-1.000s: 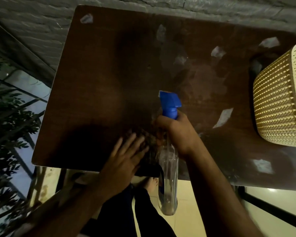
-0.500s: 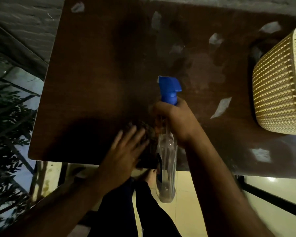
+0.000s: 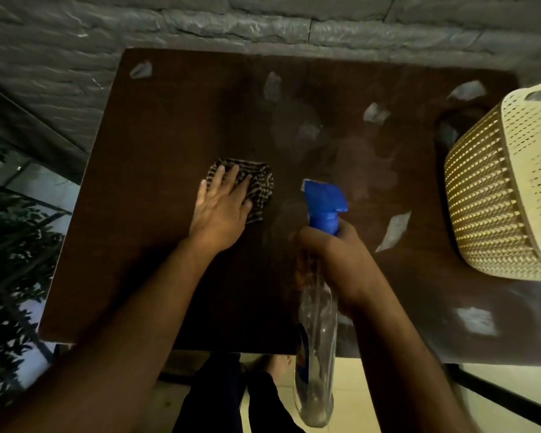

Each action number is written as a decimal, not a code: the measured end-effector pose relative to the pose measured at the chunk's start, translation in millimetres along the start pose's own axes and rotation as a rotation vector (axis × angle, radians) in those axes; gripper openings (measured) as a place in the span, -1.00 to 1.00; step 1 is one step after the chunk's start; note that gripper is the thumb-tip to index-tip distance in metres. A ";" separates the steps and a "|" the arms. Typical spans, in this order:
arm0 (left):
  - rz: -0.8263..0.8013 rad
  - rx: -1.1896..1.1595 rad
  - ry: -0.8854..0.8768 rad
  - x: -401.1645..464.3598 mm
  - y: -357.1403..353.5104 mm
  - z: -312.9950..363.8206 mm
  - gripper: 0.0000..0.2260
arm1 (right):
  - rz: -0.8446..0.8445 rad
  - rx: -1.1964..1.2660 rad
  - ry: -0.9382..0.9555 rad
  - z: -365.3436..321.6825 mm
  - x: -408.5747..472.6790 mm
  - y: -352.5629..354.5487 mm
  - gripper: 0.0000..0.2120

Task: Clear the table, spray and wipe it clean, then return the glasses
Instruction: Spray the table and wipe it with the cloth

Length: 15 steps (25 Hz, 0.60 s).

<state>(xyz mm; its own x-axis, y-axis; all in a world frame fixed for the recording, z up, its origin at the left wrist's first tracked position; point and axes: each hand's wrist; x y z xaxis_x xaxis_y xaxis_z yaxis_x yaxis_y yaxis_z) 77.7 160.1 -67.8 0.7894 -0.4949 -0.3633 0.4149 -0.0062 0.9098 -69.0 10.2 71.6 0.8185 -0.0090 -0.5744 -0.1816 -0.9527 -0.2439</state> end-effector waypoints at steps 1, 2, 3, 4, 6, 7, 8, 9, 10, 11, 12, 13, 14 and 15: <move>0.005 0.012 0.001 11.6 2.9 1.2 -0.53 | -0.005 0.004 0.005 -1.0 0.1 1.7 -0.87; 0.007 0.019 -0.008 23.6 8.7 1.7 -0.53 | -0.011 0.009 0.007 -2.7 1.0 3.0 -0.87; 0.002 0.021 -0.013 36.4 15.0 1.3 -0.53 | -0.020 0.014 0.006 -4.5 2.1 3.1 -0.87; -0.004 0.017 -0.009 51.7 21.9 0.7 -0.52 | -0.026 0.016 0.009 -7.1 4.9 2.3 -0.87; -0.014 0.001 0.015 83.4 36.0 1.0 -0.52 | -0.024 0.016 0.017 -13.2 13.7 0.4 -0.87; -0.007 -0.005 0.024 99.0 41.9 1.3 -0.52 | -0.020 0.021 0.013 -17.0 20.0 -0.2 -0.87; 0.002 -0.011 0.033 112.3 46.3 1.2 -0.52 | -0.018 0.027 0.007 -21.1 26.3 -0.6 -0.86; 0.008 -0.015 0.040 125.4 51.2 0.5 -0.52 | -0.018 0.030 0.005 -25.3 33.4 -1.0 -0.86; 0.002 -0.018 0.043 139.8 57.6 -0.2 -0.52 | -0.016 0.031 0.010 -30.2 42.6 -0.7 -0.86; -0.011 -0.022 0.051 152.9 64.4 -0.9 -0.52 | -0.009 0.031 0.016 -34.5 50.0 -1.0 -0.86; -0.025 -0.025 0.063 166.3 71.4 -1.8 -0.52 | -0.002 0.031 0.020 -39.3 58.5 -1.6 -0.87; -0.035 -0.027 0.081 178.8 78.2 -1.7 -0.52 | 0.007 0.023 0.025 -44.4 66.1 -2.2 -0.88; -0.042 -0.029 0.103 192.2 84.3 -1.6 -0.52 | 0.016 0.011 0.026 -49.6 74.2 -3.3 -0.88; -0.046 -0.031 0.125 205.4 89.9 -1.2 -0.52 | 0.025 0.006 0.024 -54.3 82.7 -4.4 -0.88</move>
<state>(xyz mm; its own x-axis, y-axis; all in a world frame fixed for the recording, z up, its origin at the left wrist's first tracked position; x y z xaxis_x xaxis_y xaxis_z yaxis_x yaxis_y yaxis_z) 277.7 58.9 -60.9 0.8186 -0.3825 -0.4284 0.4642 0.0016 0.8857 29.1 -2.9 67.6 0.8263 -0.0402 -0.5617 -0.2058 -0.9501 -0.2346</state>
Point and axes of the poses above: each hand's wrist, its own x-axis towards the middle knuckle, its own y-axis out of the back of the hand, z = x × y, and after that the axes turned 7 degrees about -z, right-handed
